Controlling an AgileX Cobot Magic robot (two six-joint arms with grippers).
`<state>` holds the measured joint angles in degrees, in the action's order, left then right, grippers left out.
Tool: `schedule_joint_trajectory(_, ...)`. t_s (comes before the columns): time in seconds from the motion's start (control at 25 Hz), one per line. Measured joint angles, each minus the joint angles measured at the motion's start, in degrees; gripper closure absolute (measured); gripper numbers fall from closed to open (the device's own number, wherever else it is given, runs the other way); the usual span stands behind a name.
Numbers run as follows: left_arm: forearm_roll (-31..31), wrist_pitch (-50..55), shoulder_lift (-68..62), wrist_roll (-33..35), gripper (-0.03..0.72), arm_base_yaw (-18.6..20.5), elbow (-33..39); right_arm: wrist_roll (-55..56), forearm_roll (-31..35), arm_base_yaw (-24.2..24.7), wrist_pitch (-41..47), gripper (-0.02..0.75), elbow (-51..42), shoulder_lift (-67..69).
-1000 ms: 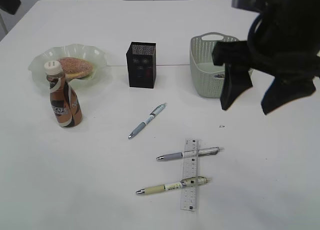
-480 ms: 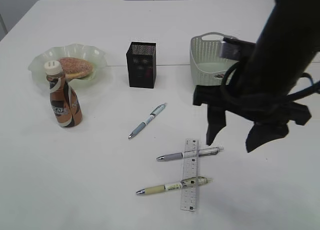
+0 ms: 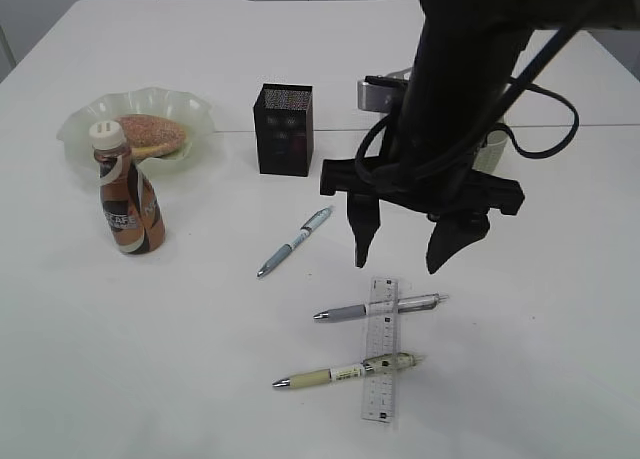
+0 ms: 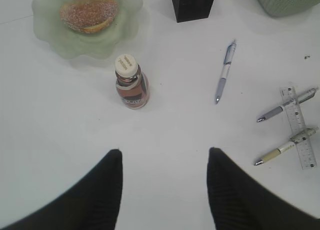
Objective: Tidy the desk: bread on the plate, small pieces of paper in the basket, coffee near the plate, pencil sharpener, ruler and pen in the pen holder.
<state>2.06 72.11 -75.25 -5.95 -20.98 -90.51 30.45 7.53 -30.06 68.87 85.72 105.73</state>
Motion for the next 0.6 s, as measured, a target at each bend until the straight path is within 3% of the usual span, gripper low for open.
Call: schedule_joint_trajectory(0.6,0.0,0.0,0.0,0.0,0.300,0.0,0.0,-0.3,-1.0,0.0,-2.7,0.227,0.4,9.1)
